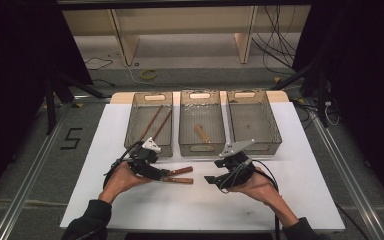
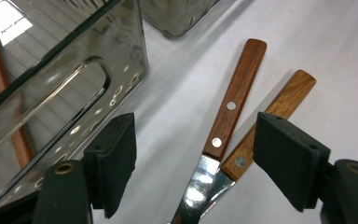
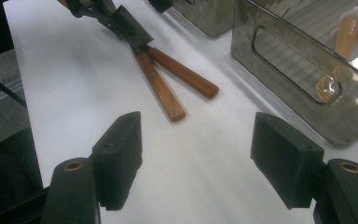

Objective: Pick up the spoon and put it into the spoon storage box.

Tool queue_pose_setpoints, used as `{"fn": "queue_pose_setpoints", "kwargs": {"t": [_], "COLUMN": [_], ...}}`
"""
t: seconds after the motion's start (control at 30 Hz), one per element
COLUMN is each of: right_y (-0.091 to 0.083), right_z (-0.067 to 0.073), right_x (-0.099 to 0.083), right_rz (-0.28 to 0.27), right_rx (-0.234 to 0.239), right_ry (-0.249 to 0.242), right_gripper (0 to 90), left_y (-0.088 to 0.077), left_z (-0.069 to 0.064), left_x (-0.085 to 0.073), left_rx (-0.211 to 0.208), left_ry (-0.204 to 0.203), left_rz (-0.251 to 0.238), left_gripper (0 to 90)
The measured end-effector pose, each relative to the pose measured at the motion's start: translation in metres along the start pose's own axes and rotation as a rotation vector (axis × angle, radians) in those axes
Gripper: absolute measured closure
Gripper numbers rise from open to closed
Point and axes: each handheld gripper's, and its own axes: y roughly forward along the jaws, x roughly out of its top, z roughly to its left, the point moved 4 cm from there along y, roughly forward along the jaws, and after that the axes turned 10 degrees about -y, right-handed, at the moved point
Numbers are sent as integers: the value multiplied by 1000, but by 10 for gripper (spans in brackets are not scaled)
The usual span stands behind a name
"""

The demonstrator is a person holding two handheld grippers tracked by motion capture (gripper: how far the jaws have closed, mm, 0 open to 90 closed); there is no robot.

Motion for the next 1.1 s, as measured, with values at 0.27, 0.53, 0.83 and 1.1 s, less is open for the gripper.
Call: {"fn": "queue_pose_setpoints", "kwargs": {"t": [0.27,0.53,0.83,1.1], "right_y": [-5,-5,-8,-6], "right_z": [0,2,2,3], "right_x": [-10,-18,-22,-24], "right_rz": [-14,-11,-16,-12], "right_rx": [6,19,23,31], "right_ry": [22,33,39,42], "right_gripper": [342,324,313,313], "left_y": [8,16,22,24], "left_z": [-2,2,2,-1], "left_x": [4,4,6,7], "left_rx": [7,11,11,0], "left_ry": [17,13,29,39], "left_rz": [27,61,90,116], "left_gripper": [308,323,357,393]}}
